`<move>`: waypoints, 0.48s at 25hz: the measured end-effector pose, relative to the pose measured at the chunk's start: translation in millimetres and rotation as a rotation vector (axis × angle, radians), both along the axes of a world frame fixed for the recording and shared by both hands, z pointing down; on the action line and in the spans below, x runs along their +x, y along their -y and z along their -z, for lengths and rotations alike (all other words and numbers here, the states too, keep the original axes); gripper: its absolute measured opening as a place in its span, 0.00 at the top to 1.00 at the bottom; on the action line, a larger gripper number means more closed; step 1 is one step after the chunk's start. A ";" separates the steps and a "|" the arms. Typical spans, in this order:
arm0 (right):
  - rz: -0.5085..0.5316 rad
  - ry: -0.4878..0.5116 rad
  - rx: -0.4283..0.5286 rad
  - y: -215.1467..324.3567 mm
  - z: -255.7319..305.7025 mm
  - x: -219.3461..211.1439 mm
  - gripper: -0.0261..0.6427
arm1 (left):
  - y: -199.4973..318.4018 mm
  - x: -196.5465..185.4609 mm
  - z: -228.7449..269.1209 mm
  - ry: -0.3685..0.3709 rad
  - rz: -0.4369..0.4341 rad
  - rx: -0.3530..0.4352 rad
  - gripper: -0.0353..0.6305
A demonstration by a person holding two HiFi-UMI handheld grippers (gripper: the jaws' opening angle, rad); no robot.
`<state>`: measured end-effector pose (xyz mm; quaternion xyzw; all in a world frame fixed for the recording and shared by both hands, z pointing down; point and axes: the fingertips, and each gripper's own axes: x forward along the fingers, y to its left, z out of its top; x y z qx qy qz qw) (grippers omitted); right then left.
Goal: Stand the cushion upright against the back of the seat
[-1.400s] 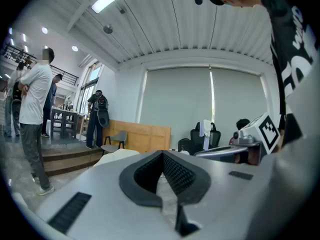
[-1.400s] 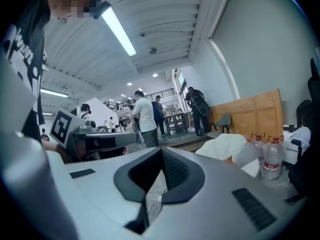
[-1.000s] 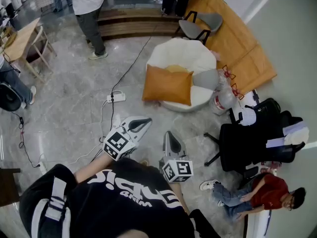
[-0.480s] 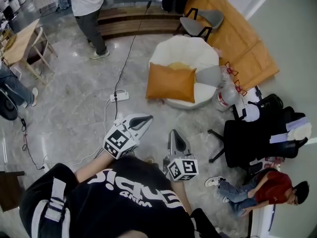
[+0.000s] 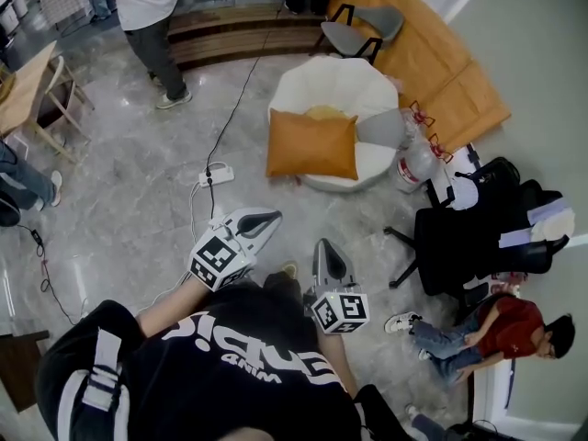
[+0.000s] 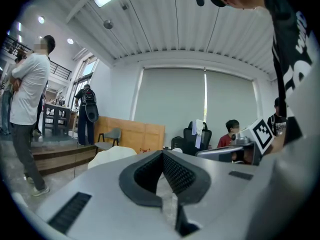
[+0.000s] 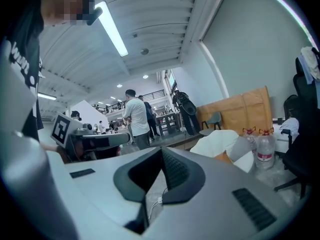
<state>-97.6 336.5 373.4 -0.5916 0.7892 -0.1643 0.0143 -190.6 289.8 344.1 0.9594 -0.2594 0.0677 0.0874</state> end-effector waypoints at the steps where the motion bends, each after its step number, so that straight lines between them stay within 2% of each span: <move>1: -0.005 0.003 0.000 0.7 0.0 0.9 0.93 | 1.7 0.1 -0.7 -0.002 -0.002 0.002 0.94; 7: -0.023 0.006 -0.003 7.3 -6.4 2.7 0.93 | 14.1 1.8 -7.2 -0.004 0.000 -0.007 0.94; 12: -0.029 0.018 -0.009 14.5 -9.9 7.9 0.93 | 19.4 11.9 -10.6 -0.007 -0.031 -0.008 0.94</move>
